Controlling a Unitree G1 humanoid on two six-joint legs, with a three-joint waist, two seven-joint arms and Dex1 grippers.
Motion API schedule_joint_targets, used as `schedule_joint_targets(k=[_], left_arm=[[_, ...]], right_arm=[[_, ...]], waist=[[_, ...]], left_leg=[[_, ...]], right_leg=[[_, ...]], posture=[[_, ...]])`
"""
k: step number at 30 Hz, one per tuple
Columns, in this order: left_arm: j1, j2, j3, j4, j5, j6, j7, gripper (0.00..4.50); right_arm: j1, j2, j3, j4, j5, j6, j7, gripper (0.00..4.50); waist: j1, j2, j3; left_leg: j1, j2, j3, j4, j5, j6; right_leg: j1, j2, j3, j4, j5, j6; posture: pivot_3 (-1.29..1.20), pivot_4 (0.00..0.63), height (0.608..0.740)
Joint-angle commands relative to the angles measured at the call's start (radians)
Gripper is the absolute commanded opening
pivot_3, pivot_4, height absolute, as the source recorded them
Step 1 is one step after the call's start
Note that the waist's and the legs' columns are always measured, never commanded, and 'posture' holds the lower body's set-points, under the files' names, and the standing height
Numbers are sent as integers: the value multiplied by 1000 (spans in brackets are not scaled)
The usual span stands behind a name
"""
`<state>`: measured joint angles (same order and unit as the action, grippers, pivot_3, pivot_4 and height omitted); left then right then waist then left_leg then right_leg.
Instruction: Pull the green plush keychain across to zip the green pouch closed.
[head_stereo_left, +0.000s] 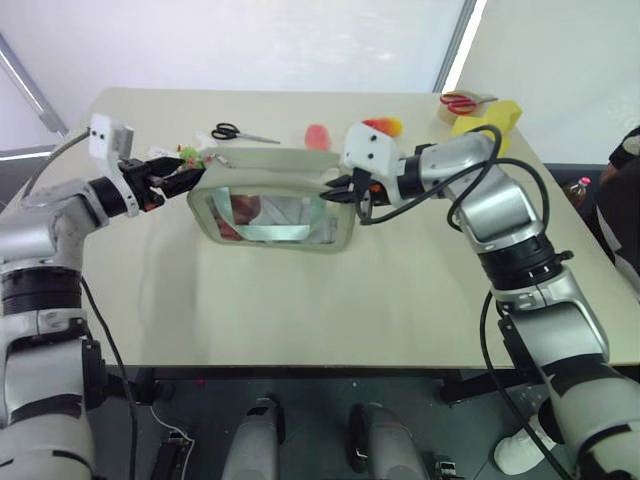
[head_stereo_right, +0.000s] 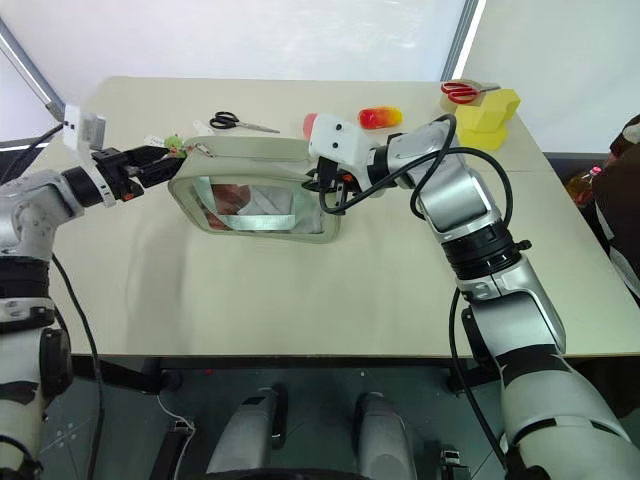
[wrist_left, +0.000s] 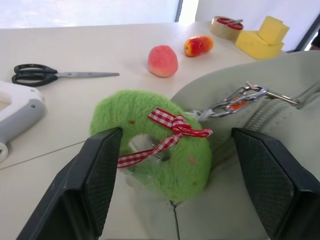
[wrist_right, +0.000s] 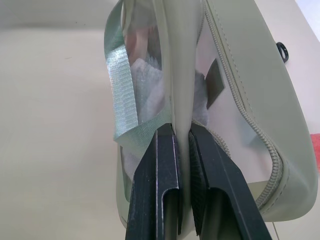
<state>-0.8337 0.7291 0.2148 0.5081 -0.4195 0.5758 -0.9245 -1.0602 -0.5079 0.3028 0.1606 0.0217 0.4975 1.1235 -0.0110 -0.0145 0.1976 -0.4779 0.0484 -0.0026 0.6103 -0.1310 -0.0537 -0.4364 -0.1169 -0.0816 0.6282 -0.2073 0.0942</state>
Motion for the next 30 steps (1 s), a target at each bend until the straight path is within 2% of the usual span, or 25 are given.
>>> schedule_joint_targets(k=[1, 3, 6, 12, 22, 27, 30], left_arm=[[-2, -25, -33, 34, 36, -29, 7, 3781], [0, -28, -36, 48, 46, -40, 5, 3781], [10, -18, -27, 52, 42, -46, -13, 3033], [-8, 14, -4, 31, 31, -36, -32, 74], [-60, 87, 1, -105, 21, -41, -42, 22], [-97, 56, -136, -239, 81, -79, -88, 22], [-94, 36, -196, -251, 118, -118, -109, 22]], right_arm=[[-26, 2, -18, -36, 13, -5, -5, 0], [-27, 3, -18, -36, 14, -4, -4, 0], [-28, 0, -17, -33, 12, -5, -4, 0], [-29, -2, -18, -27, 9, -9, -5, 0], [-28, -3, -18, -17, 3, -18, -17, 0], [-35, 8, -14, 0, 1, -32, -23, 0], [-38, 15, -12, 7, 0, -38, -27, 0]], waist=[[1, 0, 0], [0, 0, 0], [0, 0, 0], [-2, 0, 0], [0, 0, 0], [1, 0, 0], [-2, 0, 0]], left_leg=[[0, 0, 0, 0, 0, 0], [0, 0, 0, 0, 0, 0], [0, 0, 0, 0, 0, 0], [0, 0, 0, 0, 0, 0], [-1, 0, 0, -2, 0, 0], [-1, 0, 0, -2, 0, 0], [-1, 0, 1, -2, 0, 0]], right_leg=[[0, 0, 0, 0, 0, 0], [0, 0, 0, 0, 0, 0], [0, 0, 0, 0, 0, 0], [0, 0, 0, 0, 0, 0], [-2, 0, 0, 0, 0, 0], [-1, 0, 0, -1, 0, 0], [-1, 0, 0, -2, 0, 0]], posture=[[0, 150, 740], [0, 150, 740], [0, 150, 740], [0, 150, 740], [0, 150, 740], [0, 150, 740], [0, 150, 740]])
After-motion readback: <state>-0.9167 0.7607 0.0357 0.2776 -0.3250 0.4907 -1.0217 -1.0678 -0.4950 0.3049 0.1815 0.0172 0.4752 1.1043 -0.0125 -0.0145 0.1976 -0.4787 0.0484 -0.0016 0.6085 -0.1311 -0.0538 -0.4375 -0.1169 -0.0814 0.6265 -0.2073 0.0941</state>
